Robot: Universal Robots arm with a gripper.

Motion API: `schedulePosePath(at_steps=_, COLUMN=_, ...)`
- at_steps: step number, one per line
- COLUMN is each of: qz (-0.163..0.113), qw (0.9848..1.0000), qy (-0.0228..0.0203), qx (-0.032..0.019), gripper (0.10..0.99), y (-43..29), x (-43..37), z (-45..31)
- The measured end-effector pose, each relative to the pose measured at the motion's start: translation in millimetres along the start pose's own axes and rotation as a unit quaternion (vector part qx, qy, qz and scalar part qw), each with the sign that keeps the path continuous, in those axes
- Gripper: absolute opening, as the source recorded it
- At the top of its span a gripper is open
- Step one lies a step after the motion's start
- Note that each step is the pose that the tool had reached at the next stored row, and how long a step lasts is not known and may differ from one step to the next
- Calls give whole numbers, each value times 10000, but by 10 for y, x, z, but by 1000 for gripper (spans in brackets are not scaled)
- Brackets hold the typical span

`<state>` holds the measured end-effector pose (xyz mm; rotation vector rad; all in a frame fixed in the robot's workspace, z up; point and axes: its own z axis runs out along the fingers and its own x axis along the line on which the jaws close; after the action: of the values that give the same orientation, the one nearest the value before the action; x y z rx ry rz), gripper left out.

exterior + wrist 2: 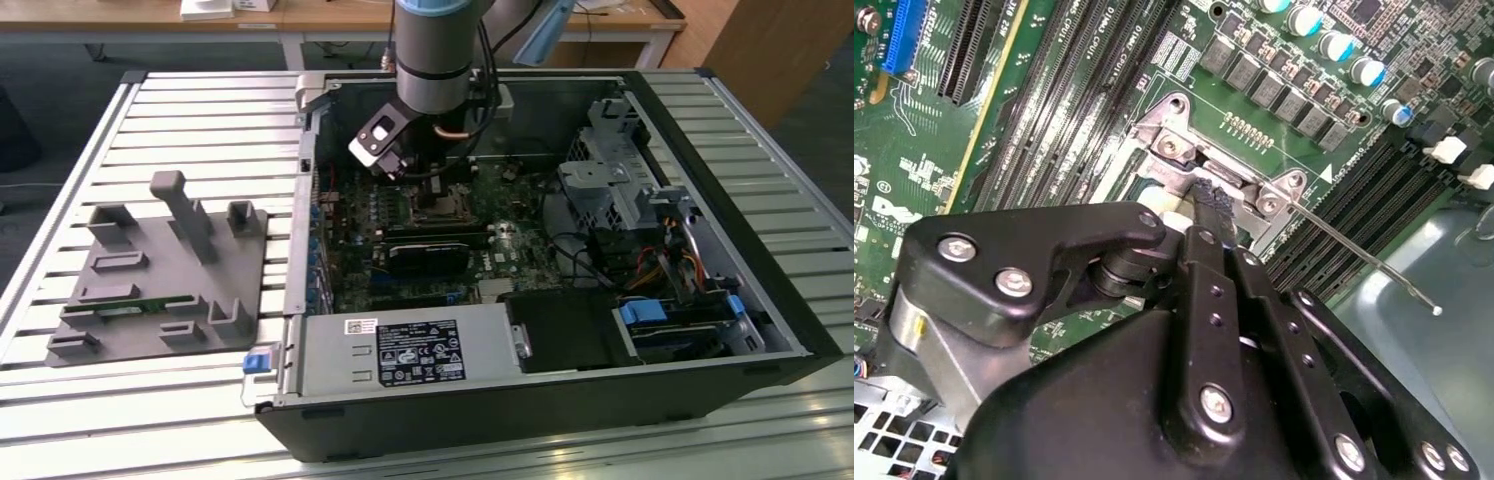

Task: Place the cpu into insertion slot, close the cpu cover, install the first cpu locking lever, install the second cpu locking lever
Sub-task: 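Close the cpu cover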

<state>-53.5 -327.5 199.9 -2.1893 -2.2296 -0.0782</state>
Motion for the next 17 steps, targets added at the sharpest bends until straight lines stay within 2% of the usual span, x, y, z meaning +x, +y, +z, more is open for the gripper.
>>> schedulePosePath(at_steps=8, qz=0, qw=10000, qy=4, qx=-3, gripper=106, y=14, x=38, z=-3)
schedulePosePath(at_steps=12, qz=0, qw=10000, qy=4, qx=-2, gripper=106, y=17, x=44, z=-129)
schedulePosePath(at_steps=14, qz=0, qw=10000, qy=4, qx=-2, gripper=106, y=26, x=45, z=-142)
schedulePosePath(at_steps=17, qz=0, qw=10000, qy=4, qx=-1, gripper=106, y=75, x=43, z=-142)
